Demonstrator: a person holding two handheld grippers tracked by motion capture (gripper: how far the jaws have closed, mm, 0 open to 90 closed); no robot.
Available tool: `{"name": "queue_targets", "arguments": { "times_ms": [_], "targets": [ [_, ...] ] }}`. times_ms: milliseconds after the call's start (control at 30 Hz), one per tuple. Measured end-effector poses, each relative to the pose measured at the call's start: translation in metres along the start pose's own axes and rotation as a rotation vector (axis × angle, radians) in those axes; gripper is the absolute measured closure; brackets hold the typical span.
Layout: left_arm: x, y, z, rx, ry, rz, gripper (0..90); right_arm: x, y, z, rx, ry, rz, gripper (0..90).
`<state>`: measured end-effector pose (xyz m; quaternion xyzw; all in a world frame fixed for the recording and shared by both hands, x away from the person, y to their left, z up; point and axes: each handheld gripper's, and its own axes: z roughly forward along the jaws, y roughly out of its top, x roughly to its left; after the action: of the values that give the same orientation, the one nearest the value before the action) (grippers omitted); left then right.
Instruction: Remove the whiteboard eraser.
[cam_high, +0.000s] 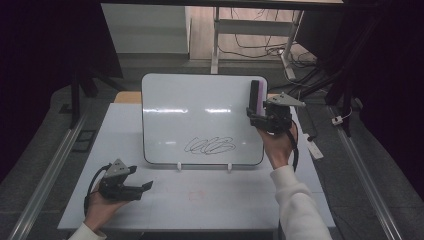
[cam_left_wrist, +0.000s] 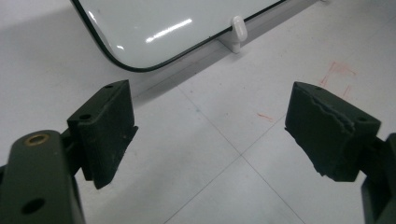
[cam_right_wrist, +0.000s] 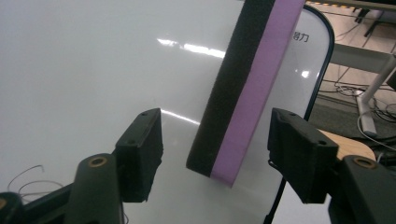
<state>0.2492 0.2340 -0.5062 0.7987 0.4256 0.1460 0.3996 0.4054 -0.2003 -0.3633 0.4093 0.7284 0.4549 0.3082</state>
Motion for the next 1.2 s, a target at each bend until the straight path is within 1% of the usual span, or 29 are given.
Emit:
{"name": "queue_targets", "arguments": {
  "times_ms": [133, 233, 300, 433, 600, 633, 667, 833, 867, 900, 933, 967, 1200],
  "targets": [
    [0.0008, -0.0007, 0.0, -0.001, 0.008, -0.007, 16.2, 0.0001, -0.0002, 0.0031, 0.006, -0.005, 0.003, 40.0],
    [0.0011, -0.0009, 0.0001, 0.001, 0.009, -0.007, 16.3, 0.0011, -0.0008, 0.0049, 0.01, -0.03, 0.0, 48.7],
    [0.001, -0.001, 0.0004, 0.002, 0.01, -0.005, 16.2, 0.0019, -0.0009, 0.0051, 0.007, -0.058, 0.0, 53.6],
    [0.0011, -0.0013, 0.0006, 0.004, 0.012, -0.004, 16.2, 0.0014, -0.0012, 0.0048, 0.003, -0.06, 0.018, 56.0],
    [0.0014, -0.0017, 0.0006, 0.004, 0.014, -0.006, 16.2, 0.002, -0.0018, 0.004, -0.003, -0.072, 0.061, 61.7],
    [0.0014, -0.0017, 0.0006, 0.004, 0.014, -0.006, 16.2, 0.002, -0.0018, 0.004, -0.003, -0.072, 0.061, 61.7],
    [0.0014, -0.0017, 0.0006, 0.004, 0.014, -0.006, 16.2, 0.0032, -0.0021, 0.0036, -0.001, -0.083, 0.058, 63.7],
    [0.0015, -0.0018, 0.0011, 0.007, 0.015, -0.004, 16.2, 0.0041, -0.0022, 0.003, 0.001, -0.096, 0.064, 65.0],
    [0.0014, -0.0018, 0.0011, 0.008, 0.014, -0.003, 16.2, 0.006, -0.0014, 0.0041, 0.008, -0.109, 0.048, 64.5],
    [0.0013, -0.0018, 0.001, 0.007, 0.013, -0.002, 16.2, 0.006, -0.0014, 0.0041, 0.008, -0.109, 0.048, 64.5],
    [0.0012, -0.0019, 0.0009, 0.006, 0.015, -0.003, 16.2, 0.0086, -0.0006, 0.0059, 0.014, -0.125, 0.031, 62.9],
    [0.0012, -0.0019, 0.0007, 0.005, 0.015, -0.003, 16.2, 0.0094, -0.0005, 0.0066, 0.015, -0.129, 0.025, 62.5],
    [0.001, -0.002, 0.0013, 0.008, 0.014, 0.001, 16.2, 0.0092, 0.0002, 0.0084, 0.021, -0.132, 0.03, 62.4]
  ]
}}
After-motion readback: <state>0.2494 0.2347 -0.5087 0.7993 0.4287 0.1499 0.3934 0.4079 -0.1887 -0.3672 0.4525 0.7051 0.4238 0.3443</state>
